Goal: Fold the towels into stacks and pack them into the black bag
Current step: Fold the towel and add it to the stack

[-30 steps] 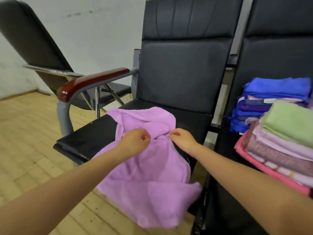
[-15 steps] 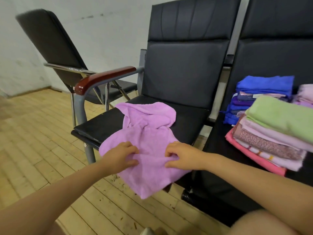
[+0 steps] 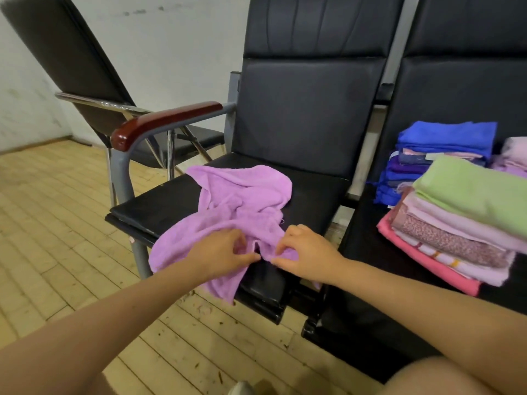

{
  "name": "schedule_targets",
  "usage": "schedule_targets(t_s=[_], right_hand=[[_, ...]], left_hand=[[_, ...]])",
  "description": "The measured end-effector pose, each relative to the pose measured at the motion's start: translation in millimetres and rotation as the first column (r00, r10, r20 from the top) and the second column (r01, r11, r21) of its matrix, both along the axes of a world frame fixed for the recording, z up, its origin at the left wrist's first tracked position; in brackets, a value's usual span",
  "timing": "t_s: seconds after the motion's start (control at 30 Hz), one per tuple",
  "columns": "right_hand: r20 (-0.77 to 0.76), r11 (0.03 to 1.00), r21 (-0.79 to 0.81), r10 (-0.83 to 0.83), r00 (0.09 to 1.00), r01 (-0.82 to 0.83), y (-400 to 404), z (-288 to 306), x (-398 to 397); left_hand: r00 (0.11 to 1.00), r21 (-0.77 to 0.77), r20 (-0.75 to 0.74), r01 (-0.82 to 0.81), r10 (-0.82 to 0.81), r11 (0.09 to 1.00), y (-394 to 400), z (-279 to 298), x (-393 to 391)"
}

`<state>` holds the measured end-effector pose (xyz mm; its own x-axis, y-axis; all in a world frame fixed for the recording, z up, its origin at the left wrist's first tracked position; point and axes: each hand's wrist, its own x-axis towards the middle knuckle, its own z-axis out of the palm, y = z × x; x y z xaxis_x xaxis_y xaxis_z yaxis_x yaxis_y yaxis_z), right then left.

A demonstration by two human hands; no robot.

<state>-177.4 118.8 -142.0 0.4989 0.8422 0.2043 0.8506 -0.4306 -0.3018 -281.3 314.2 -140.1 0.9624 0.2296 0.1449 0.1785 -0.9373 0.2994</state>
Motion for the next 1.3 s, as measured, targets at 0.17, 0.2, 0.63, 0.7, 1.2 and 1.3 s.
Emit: schedule_targets(t_s=[0.17, 0.2, 0.63, 0.7, 1.2, 1.3], right_hand=[[0.057, 0.985, -0.142, -0.091, 0.994, 0.099, 9.6, 9.4, 0.9], [0.12, 0.98, -0.167, -0.085, 0.989, 0.105, 12.4, 10.9, 0.3], [0.088, 0.969, 0.111, -0.233, 0.968, 0.223, 4.7, 27.7, 19.2], [0.125, 0.968, 0.068, -0.248, 0.961, 0.241, -1.6, 23.8, 29.8], [-0.036, 0.95, 0.02, -0.31, 0.95, 0.311, 48.9, 8.3, 87.6], [-0.102, 0.981, -0.108, -0.172, 0.98, 0.161, 72.7, -0.5, 81.1]], left_hand=[[0.999, 0.101, -0.013, 0.053, -0.052, 0.993, 5.5, -8.3, -2.8], [1.0, -0.015, 0.019, 0.018, -0.017, 1.0, 5.4, -6.2, -3.4], [0.995, 0.132, 0.095, 0.029, -0.042, 0.991, 28.6, 18.2, 0.5], [0.986, 0.238, 0.132, 0.07, -0.103, 0.969, 31.6, 17.7, 7.3], [0.998, 0.157, -0.028, -0.052, 0.057, 0.986, 74.2, -8.4, 40.7], [0.997, 0.141, 0.039, -0.078, 0.074, 0.987, 78.1, -11.8, 44.5]])
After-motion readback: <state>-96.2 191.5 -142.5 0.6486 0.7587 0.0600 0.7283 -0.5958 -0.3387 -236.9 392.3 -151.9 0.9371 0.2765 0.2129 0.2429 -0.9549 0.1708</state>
